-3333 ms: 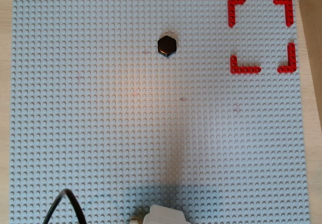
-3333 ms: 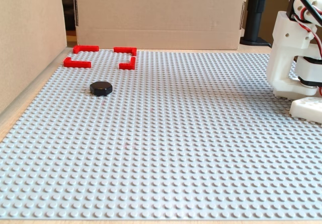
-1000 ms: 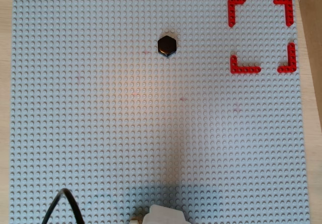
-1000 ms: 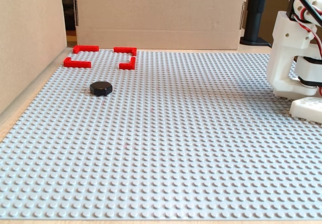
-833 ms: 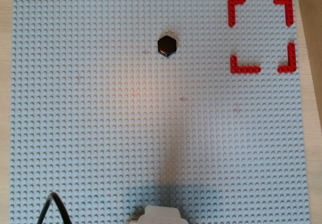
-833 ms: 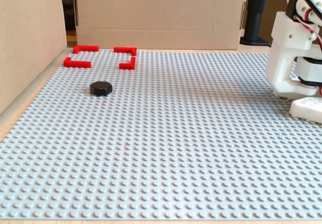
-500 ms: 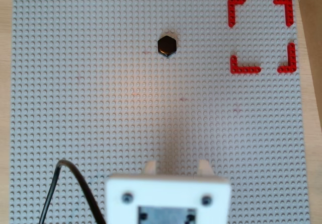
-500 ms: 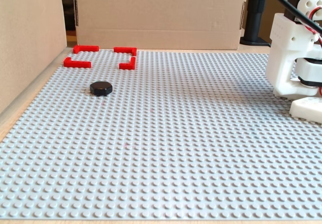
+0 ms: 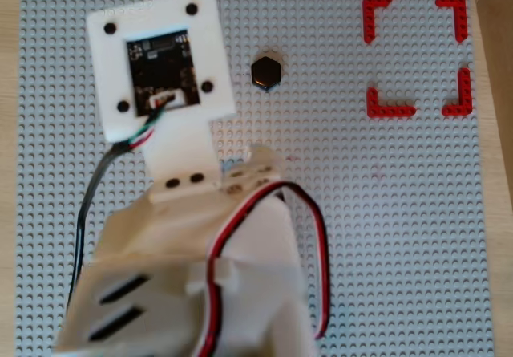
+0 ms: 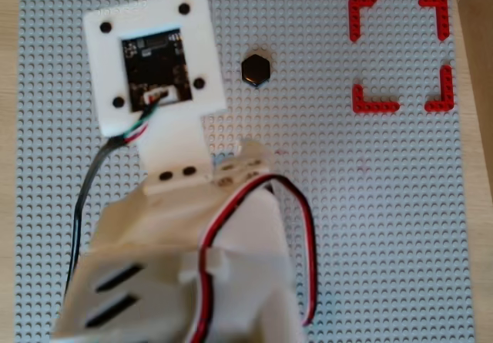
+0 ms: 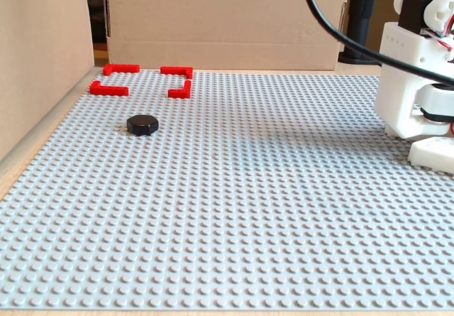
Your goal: Grab the Lego and store it in red box
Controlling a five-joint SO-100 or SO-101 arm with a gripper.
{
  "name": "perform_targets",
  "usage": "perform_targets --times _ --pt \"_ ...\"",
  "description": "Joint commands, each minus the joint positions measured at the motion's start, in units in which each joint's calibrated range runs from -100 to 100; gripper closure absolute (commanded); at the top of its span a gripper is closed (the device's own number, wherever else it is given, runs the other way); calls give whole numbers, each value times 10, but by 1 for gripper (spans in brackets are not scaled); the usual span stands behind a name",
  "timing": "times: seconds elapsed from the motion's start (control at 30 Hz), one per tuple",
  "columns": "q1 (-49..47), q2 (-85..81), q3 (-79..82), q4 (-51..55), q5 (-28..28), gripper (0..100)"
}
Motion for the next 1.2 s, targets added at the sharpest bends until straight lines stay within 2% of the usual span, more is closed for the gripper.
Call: perform_targets --times 0.0,0.83,1.17 --pt "-2 44 -25 -28 2 85" --pt "3 378 -23 -255 3 84" --pt "77 441 -25 -306 21 84"
